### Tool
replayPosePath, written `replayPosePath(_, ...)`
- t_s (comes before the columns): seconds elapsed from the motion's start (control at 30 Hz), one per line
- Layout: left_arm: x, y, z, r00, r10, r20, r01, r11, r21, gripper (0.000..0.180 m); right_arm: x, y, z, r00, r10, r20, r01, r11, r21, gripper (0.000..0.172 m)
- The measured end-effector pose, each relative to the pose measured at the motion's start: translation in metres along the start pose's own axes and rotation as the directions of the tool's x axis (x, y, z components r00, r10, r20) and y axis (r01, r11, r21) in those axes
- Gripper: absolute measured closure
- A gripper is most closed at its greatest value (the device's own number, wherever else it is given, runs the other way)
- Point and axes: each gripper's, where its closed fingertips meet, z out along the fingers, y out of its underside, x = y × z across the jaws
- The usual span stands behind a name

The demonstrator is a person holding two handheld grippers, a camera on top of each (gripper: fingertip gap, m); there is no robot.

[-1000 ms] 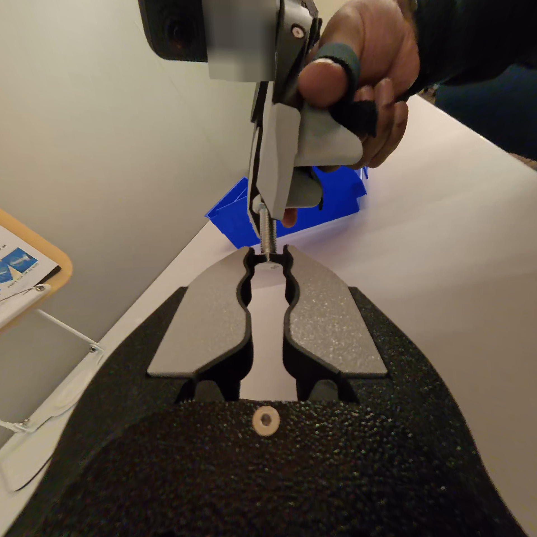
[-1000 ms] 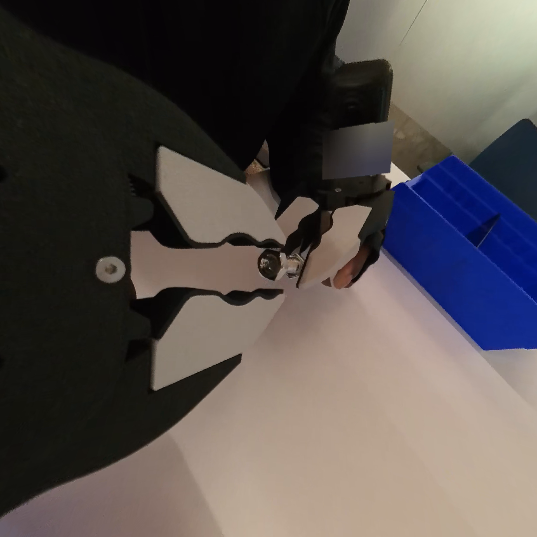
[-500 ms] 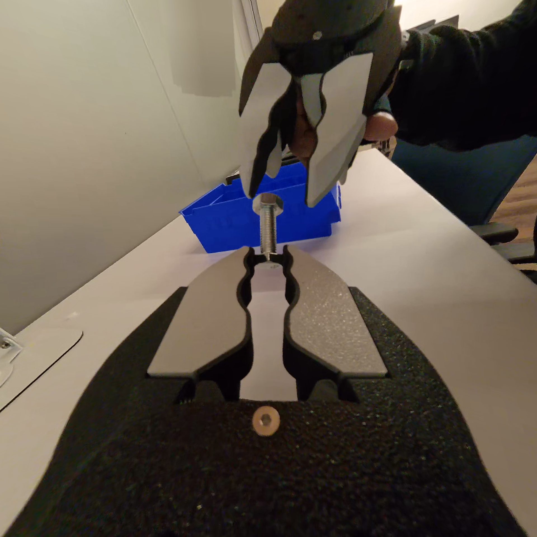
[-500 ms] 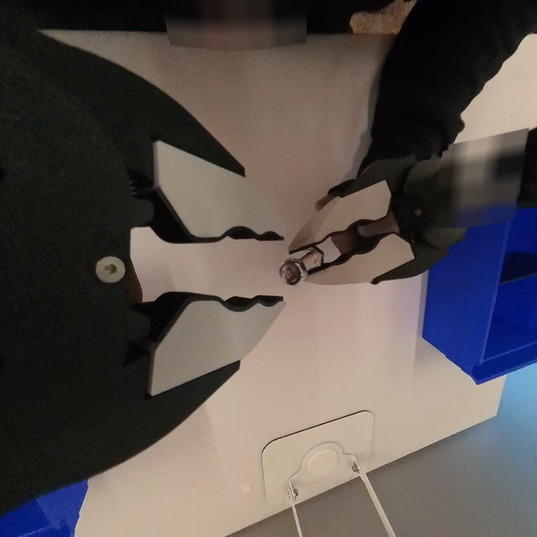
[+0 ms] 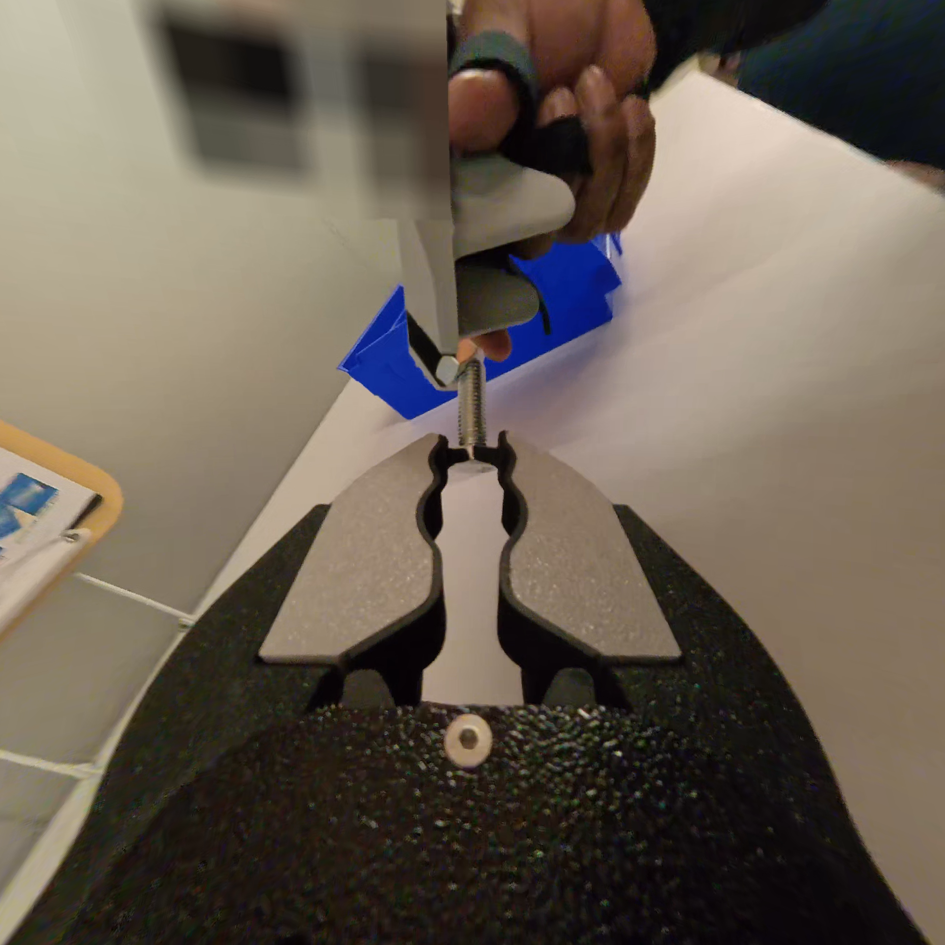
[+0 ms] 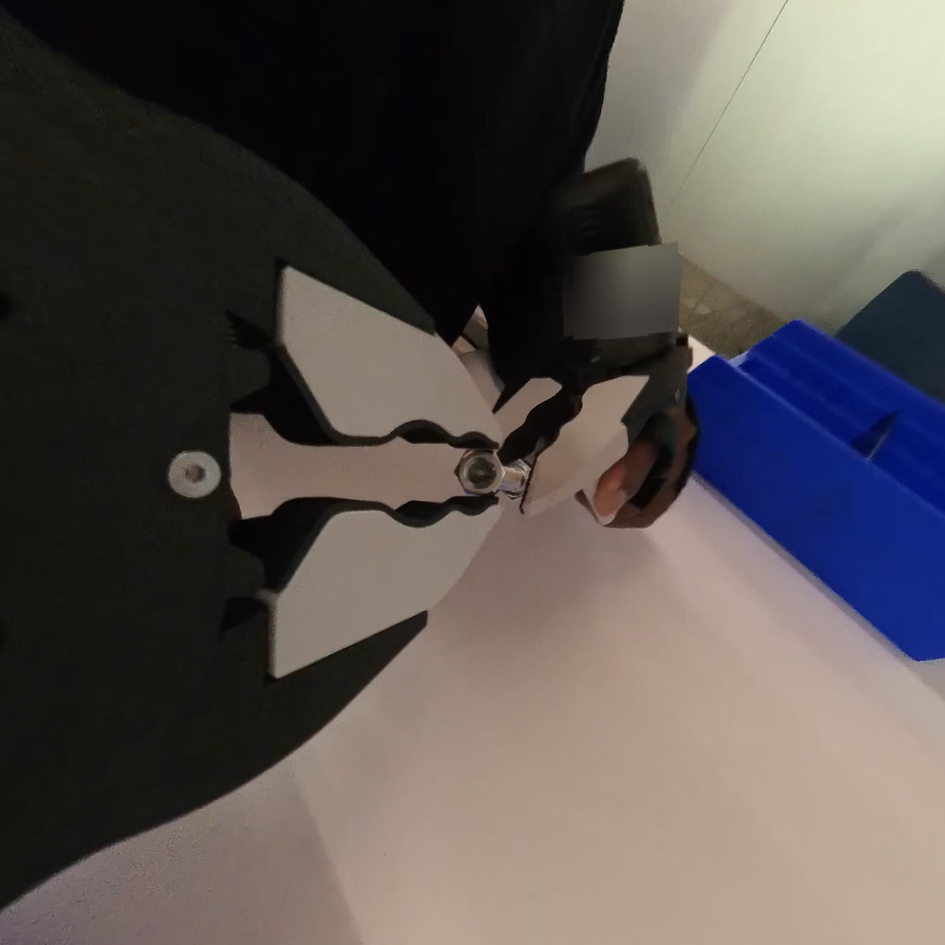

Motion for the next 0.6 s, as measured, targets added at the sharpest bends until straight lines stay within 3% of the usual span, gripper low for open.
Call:
replayPosePath(0.17,-0.007,-0.002,-0.001,0.983,-0.181,-0.018,0.182,0.982,0.058,0.163,0.002,-0.005,-0.008,0.941,-0.305,-0.146,0.308,0.951,-0.004,0.149)
replayPosePath(0.3,-0.010,0.009,0.000,0.980,-0.197,-0.006,0.197,0.980,0.008,0.163,0.025,0.006,-0.005,0.877,-0.407,-0.256,0.394,0.913,-0.101,0.150)
replayPosePath(0.47,-0.031,0.037,-0.004,0.959,-0.260,0.108,0.270,0.959,-0.087,0.163,0.077,0.019,-0.017,0.829,-0.339,-0.444,0.325,0.939,-0.112,0.152)
replayPosePath(0.6,-0.043,0.054,-0.008,0.937,-0.297,0.182,0.321,0.939,-0.120,0.163,0.124,0.027,-0.043,0.685,-0.256,-0.682,0.253,0.962,-0.106,0.149)
